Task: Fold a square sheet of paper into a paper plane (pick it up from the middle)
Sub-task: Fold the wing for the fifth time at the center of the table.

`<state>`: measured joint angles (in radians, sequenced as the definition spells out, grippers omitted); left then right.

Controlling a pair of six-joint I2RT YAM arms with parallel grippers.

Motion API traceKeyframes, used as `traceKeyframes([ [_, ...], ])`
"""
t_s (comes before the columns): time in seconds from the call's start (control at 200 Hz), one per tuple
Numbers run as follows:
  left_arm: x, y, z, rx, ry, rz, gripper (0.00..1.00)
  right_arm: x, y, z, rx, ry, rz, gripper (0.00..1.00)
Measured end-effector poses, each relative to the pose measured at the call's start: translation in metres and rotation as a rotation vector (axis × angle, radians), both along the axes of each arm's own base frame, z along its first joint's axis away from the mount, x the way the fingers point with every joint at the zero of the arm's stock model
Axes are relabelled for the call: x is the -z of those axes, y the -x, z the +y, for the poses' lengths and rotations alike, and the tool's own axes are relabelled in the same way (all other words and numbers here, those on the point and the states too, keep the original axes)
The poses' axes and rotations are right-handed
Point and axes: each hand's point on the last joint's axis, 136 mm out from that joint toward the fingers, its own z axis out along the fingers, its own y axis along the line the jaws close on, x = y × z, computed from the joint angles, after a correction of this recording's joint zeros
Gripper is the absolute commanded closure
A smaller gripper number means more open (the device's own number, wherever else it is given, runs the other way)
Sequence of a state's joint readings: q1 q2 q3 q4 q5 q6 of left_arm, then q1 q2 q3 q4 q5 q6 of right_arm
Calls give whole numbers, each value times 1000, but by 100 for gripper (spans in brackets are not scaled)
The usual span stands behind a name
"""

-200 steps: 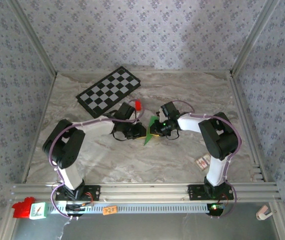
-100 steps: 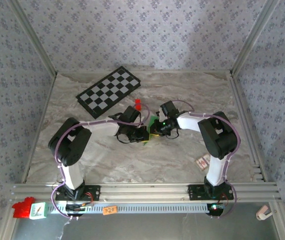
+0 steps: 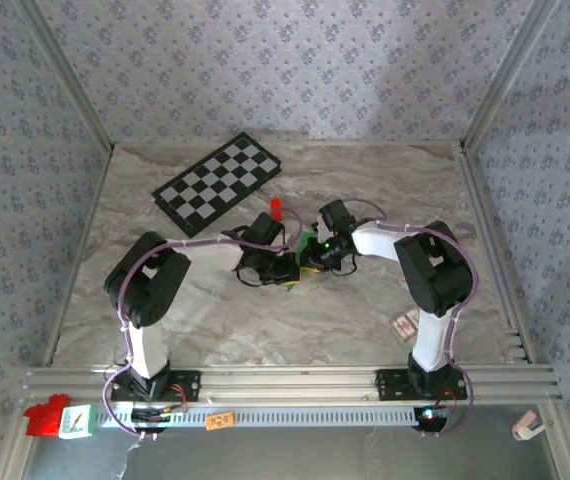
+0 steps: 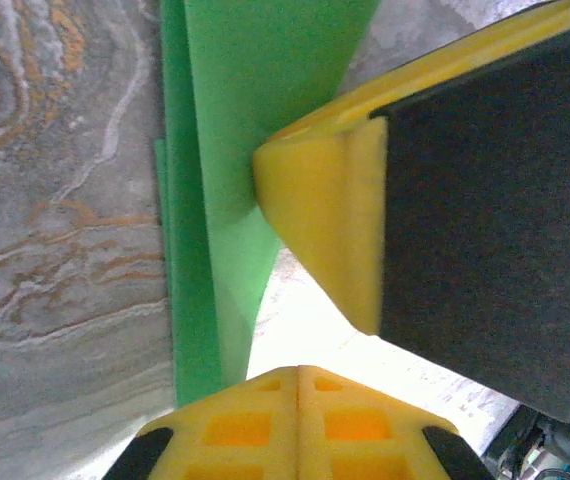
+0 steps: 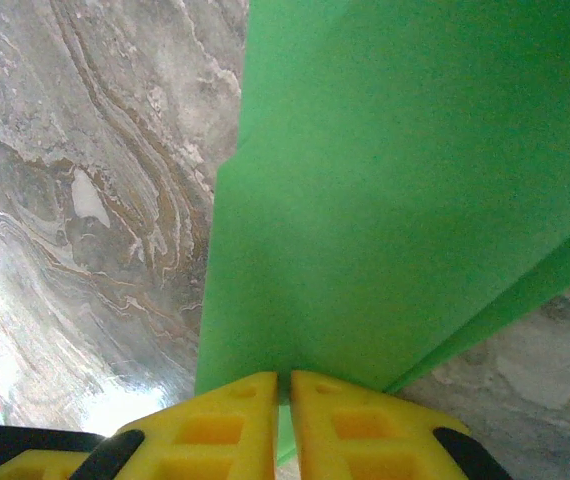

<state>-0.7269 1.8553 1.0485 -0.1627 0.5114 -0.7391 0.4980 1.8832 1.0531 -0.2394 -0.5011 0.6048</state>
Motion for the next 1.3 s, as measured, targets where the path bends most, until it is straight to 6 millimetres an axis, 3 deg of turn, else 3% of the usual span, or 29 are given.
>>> traceKeyframes([
  [0.385, 14, 0, 6, -13, -47, 13, 95, 0, 0, 0, 0, 4, 6, 85],
  [1.039, 17, 3, 9, 7, -63, -4, 97, 1, 0, 0, 0, 11, 17, 85],
  [1.299, 17, 25, 24, 21, -95, -16, 97, 1, 7, 4, -16, 6, 39, 85],
])
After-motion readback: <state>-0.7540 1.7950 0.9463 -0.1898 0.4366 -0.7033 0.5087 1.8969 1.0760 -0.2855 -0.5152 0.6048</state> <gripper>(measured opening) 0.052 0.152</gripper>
